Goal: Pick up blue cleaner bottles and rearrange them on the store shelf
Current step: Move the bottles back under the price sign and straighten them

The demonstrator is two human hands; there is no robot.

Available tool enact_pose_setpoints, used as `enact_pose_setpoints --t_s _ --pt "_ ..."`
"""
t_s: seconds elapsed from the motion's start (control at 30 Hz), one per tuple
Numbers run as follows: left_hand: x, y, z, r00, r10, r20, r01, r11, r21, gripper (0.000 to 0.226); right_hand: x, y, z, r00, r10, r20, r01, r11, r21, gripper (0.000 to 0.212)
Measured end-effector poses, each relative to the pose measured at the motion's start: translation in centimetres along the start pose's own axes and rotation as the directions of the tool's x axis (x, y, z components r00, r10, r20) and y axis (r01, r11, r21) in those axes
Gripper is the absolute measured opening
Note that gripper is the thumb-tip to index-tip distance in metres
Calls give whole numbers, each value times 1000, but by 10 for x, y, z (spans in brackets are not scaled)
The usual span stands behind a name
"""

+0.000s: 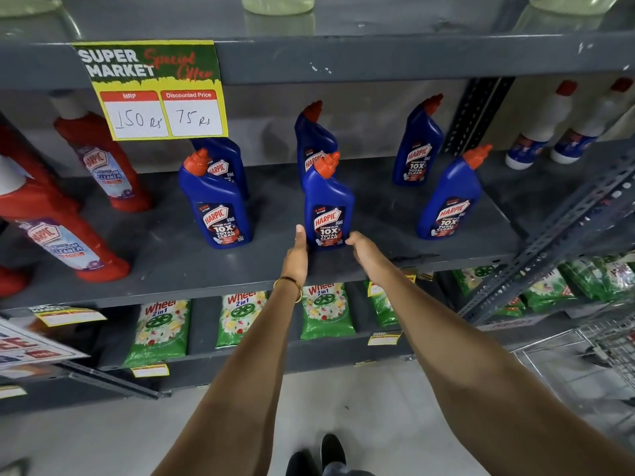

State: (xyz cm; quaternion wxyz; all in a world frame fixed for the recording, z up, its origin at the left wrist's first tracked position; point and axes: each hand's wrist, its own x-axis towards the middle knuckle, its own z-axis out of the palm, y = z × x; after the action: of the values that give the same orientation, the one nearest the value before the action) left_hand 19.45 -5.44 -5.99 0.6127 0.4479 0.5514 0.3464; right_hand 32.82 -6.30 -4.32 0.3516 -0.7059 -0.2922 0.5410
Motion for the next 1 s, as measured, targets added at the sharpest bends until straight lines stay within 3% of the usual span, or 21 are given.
enact_pose_setpoints --t_s 0.27,0.37,0.47,0.6,0.73,0.83,1.0 --pt "-5 1 1 1000 -5 22 5 1000 27 81 -2 5 0 998 -46 -46 48 998 39 41" --pt "-11 0 -2 999 -37 -20 36 999 -23 82 -8 7 14 963 -116 -244 164 969 186 33" --pt "-14 -5 -19 981 -29 -189 23 999 -36 77 -19 7 48 863 -141 -485 283 930 232 39" --pt "-16 -6 -62 961 20 -274 -37 998 -54 69 -34 0 94 781 -73 -620 332 890 313 40" --pt "-14 -3 -115 960 41 -278 -69 993 -91 61 -40 -5 133 790 -82 -608 324 897 300 44" --pt "-14 2 -151 977 44 -208 -73 989 -131 63 -36 -9 160 839 -79 -538 274 916 293 42" --pt "-11 17 -187 995 58 -85 -71 984 -161 71 -32 -23 188 979 -84 -187 128 964 234 47"
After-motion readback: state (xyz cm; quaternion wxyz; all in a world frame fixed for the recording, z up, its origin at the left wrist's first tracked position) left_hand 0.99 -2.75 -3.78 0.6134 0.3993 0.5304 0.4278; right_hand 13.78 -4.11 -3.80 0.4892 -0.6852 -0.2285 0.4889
